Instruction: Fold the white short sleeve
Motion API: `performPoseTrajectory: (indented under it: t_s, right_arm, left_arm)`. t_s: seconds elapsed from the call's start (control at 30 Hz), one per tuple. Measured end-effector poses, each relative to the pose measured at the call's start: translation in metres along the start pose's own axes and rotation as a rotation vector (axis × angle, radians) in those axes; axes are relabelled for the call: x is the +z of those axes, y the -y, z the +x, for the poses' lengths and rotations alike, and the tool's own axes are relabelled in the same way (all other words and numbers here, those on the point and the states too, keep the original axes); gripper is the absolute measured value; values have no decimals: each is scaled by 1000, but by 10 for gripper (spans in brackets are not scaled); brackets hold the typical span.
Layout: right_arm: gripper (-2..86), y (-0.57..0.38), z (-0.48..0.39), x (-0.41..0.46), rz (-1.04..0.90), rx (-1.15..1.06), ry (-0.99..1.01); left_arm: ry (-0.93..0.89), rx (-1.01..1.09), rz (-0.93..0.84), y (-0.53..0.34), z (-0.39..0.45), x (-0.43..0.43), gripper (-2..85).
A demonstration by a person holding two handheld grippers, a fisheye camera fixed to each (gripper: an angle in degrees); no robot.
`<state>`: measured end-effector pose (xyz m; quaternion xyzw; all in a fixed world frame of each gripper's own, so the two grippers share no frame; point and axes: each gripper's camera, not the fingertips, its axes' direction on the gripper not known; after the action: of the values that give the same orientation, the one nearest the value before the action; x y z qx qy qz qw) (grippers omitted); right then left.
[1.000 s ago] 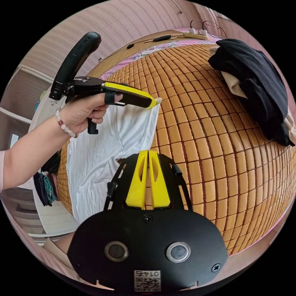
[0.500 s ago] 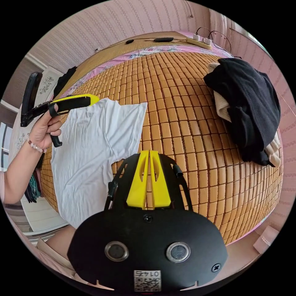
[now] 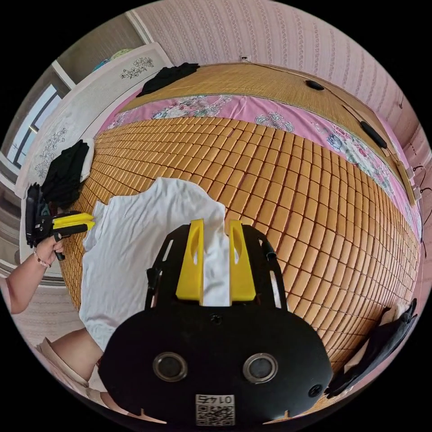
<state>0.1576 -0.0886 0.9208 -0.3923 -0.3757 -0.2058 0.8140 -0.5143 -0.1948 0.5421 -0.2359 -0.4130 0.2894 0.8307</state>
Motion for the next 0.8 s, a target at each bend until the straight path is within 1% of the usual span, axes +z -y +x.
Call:
performPoseTrajectory:
  t_s: [0.07,0.1,0.13,0.23,0.3,0.33,0.37,0.4,0.43,0.5,0.57,0.63,0.7,0.77,0.8]
  right_arm:
    - [55,27,-10,16,-41,6,-8]
    - [46,32,-12,16,-52,17,-34]
    - [26,39,-19,12,-22,7,-88]
    - [19,62,-32,9,-46,-23,-101]
    - [21,76,-37,6,-34,-24,-111]
    - [25,85,-39,9,-51,-24,-107]
    - [32,92,-40,12,-85,-27,-105]
    - [42,95,-42,11,-79,-27,-99]
    - [64,100,-43,10,-90,-17,-97]
    - [78,105,-47,4,-98,-2,-98]
    - [77,105,-56,-14,-58,10,-135]
    - [67,104,-69,-29,-17,13,-181]
    - [50,105,-92,-38,29,-28,-125]
    - [42,113,-143,-35,22,-171,52]
    - [42,117,-159,-31,9,-208,93]
  left_arm:
    - [-20,-35,-42,-11,-14,16,62]
    - [-29,-38,-33,-15,-17,18,62]
    - [-40,-29,-3,-21,-22,16,63]
    - [-40,-9,32,-36,-32,12,55]
    - [-25,-13,57,-45,-37,8,21]
    - [12,-36,71,-50,-42,5,5]
    - [32,-48,70,-56,-47,4,2]
    - [28,-52,70,-60,-51,4,2]
    - [7,-73,84,-68,-59,3,2]
    - [-22,-130,104,-79,-73,0,3]
    - [-35,-199,172,-100,-92,-14,3]
    - [-51,-243,190,-117,-105,-23,10]
    - [-72,-276,197,-136,-117,-31,19]
    - [-77,-303,180,-162,-127,-37,33]
    - [-83,-308,172,-167,-129,-37,37]
